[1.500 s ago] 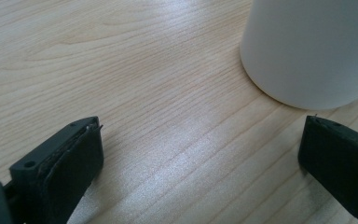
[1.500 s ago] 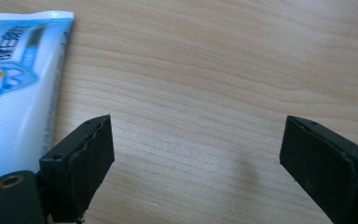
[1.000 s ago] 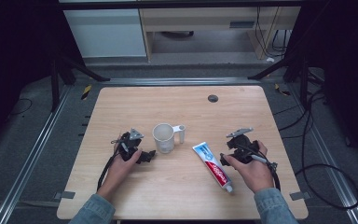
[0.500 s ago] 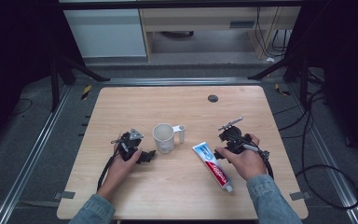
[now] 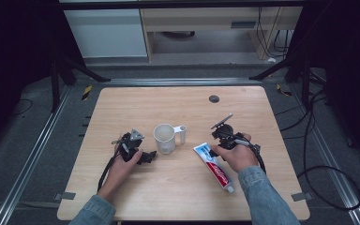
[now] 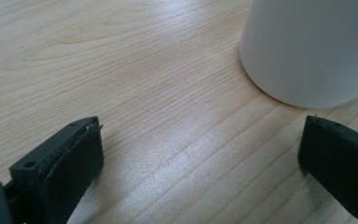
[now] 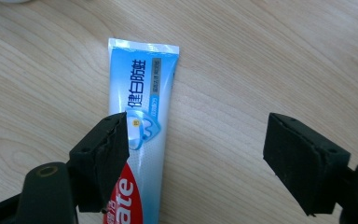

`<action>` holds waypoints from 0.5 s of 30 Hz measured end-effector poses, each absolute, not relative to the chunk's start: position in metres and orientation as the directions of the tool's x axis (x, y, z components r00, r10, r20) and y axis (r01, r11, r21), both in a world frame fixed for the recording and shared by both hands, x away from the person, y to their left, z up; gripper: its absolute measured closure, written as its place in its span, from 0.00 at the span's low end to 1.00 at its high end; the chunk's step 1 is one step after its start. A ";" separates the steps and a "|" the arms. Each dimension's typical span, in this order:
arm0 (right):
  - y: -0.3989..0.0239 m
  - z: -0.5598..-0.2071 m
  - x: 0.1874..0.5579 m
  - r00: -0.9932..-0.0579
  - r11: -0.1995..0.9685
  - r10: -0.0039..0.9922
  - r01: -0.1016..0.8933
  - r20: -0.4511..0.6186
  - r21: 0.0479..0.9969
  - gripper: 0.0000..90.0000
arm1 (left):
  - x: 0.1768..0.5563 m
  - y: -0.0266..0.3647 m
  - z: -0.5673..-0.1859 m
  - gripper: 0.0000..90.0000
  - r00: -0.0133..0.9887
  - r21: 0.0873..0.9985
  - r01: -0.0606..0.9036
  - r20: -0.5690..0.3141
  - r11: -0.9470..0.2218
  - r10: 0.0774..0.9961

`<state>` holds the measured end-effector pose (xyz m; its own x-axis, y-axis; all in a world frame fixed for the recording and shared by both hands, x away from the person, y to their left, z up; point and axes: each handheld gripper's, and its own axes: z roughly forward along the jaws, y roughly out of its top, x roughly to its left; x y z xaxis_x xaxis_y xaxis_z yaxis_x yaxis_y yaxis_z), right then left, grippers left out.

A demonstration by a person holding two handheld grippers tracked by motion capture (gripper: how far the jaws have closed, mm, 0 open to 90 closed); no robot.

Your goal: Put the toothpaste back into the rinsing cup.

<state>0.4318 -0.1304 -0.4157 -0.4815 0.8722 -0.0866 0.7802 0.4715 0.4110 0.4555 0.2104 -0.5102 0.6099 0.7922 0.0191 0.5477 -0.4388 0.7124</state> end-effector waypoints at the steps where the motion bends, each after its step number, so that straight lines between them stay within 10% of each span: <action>1: -0.130 -0.416 0.433 -0.482 0.472 0.872 0.782 -0.084 0.407 0.26 | 0.456 0.210 -0.510 0.00 0.610 0.712 0.548 0.019 -0.439 0.792; 15: -0.112 -0.428 0.446 -0.528 0.521 0.845 0.779 -0.081 0.348 0.34 | 0.456 0.211 -0.510 0.00 0.612 0.712 0.547 0.018 -0.439 0.791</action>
